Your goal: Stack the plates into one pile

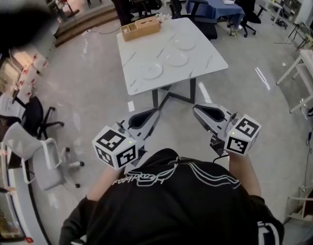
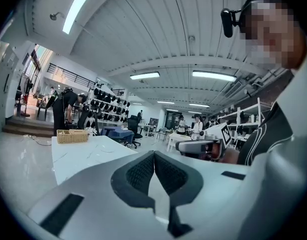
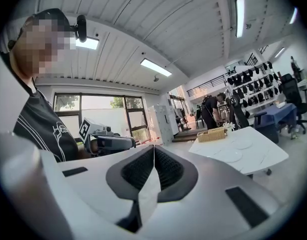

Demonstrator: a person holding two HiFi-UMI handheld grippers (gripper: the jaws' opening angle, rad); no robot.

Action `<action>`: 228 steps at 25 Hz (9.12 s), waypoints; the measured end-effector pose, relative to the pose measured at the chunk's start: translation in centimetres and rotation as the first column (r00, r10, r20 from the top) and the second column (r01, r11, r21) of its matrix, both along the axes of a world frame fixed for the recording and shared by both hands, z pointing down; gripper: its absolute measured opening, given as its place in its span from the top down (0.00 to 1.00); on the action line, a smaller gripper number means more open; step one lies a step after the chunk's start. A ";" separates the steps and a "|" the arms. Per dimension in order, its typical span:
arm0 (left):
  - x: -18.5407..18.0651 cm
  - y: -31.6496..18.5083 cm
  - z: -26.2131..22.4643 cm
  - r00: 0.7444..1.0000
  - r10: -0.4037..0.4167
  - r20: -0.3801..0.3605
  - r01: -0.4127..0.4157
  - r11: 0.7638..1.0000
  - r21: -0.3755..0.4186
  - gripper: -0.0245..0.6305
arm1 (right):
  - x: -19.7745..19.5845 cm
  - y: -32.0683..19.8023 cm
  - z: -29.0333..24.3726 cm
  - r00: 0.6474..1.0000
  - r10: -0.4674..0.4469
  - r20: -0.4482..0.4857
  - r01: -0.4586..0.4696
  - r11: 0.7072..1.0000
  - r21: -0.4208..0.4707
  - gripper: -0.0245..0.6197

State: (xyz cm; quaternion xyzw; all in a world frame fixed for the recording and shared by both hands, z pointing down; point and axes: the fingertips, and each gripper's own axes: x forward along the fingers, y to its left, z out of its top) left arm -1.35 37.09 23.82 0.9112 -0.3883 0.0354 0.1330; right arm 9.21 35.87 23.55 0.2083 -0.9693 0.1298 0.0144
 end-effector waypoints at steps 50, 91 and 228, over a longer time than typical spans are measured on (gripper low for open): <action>-15.3 -36.6 23.2 0.965 -0.036 0.259 0.137 0.914 -0.382 0.93 | -11.8 -36.6 20.8 0.958 0.043 -0.283 -0.156 0.908 -0.389 0.56; -17.7 -40.1 32.8 0.903 0.051 0.427 0.186 0.849 -0.494 0.93 | -15.9 -40.4 30.5 0.946 -0.050 -0.321 -0.173 0.760 -0.626 0.66; 4.9 -65.6 24.3 0.910 0.182 0.372 -0.042 0.934 -0.354 0.93 | 7.0 -65.0 27.1 0.821 0.183 -0.541 -0.421 0.833 -0.358 0.47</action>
